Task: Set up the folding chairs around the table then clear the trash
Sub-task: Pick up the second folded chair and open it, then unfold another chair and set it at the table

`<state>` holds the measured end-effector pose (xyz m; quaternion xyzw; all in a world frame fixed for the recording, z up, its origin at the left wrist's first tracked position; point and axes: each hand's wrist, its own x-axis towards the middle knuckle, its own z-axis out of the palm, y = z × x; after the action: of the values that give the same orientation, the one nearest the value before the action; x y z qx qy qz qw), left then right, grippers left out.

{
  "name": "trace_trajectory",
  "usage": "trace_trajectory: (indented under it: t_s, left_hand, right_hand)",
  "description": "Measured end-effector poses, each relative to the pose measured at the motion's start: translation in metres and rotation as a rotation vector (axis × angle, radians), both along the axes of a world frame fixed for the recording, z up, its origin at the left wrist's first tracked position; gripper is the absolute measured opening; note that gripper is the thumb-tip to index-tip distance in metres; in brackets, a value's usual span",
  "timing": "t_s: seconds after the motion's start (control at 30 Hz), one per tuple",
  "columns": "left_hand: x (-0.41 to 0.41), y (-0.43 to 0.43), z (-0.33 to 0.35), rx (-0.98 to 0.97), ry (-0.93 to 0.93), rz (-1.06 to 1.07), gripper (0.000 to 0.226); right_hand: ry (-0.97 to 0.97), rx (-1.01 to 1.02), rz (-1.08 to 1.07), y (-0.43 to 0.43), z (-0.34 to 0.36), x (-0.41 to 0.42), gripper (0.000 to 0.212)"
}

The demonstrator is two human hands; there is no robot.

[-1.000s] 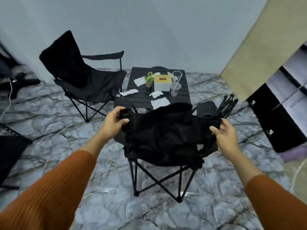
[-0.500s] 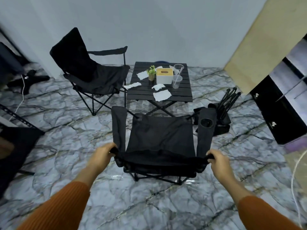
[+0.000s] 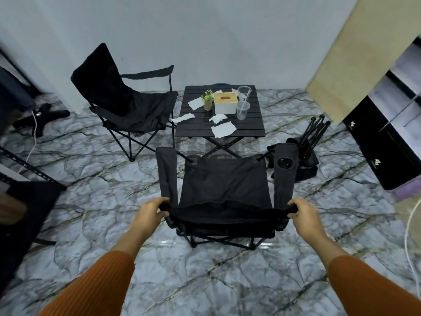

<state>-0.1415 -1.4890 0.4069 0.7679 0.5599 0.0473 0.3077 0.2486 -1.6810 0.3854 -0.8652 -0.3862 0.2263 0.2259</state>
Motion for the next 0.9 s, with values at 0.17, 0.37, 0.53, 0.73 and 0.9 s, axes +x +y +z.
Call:
trace_trajectory:
  t_s: [0.17,0.37,0.53,0.73,0.9]
  left_hand:
    - [-0.002,0.005,0.031,-0.102,0.020,-0.097,0.067]
    - [0.060,0.000,0.060,0.023,-0.005,-0.189,0.054]
    - [0.131,-0.024,0.064,0.046,0.001,-0.347,0.055]
    - [0.206,-0.077,0.058,0.046,0.080,-0.588,0.058]
    - [0.265,-0.119,0.058,0.069,0.113,-0.773,0.060]
  right_hand:
    - [0.075,-0.017,0.065,-0.010,0.029,-0.010,0.050]
    - [-0.022,0.025,-0.086,-0.037,0.066,-0.024,0.049]
    - [-0.138,-0.004,-0.181,-0.066,0.084,-0.032,0.047]
    - [-0.206,-0.061,-0.231,-0.101,0.088,-0.035,0.052]
    - [-0.197,-0.154,-0.245,-0.130,0.081,-0.025,0.064]
